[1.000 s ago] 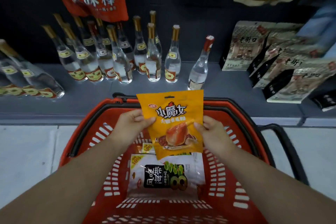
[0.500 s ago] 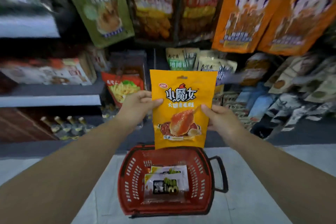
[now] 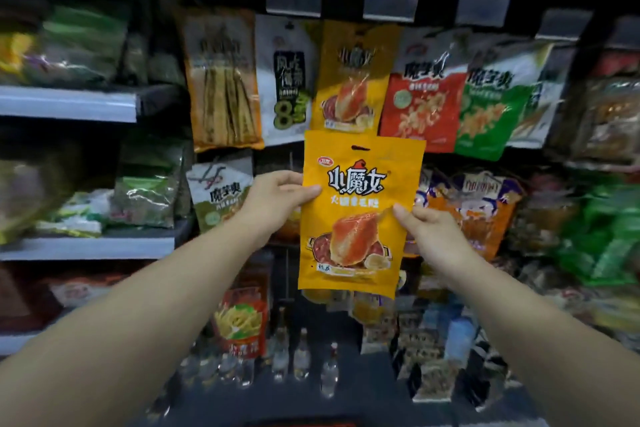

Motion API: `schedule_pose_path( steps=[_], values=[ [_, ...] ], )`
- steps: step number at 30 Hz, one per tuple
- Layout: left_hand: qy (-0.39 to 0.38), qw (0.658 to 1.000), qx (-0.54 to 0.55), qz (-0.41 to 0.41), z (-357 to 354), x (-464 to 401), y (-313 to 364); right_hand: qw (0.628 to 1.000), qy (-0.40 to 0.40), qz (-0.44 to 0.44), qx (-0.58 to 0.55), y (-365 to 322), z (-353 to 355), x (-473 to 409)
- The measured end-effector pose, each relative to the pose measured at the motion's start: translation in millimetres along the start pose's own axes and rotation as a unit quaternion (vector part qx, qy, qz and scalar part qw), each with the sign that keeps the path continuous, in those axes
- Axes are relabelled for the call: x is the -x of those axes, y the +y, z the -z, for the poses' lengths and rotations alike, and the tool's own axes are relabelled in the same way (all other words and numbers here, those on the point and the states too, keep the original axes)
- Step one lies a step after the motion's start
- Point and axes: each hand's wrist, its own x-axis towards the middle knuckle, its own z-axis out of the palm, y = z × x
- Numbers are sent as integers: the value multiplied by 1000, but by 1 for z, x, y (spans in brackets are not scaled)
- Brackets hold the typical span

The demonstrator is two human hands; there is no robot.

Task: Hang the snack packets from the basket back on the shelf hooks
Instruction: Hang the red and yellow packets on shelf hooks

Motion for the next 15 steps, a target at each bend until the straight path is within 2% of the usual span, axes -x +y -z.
schedule_pose_path(
  steps=[9,15],
  values=[
    [23,999,-22,-43,-10,-53,57,996,63,49,-24,-36,15,-65],
    [67,996,6,-53,-27,-109,80,995,72,71,-15,-54,31,-143]
  ],
)
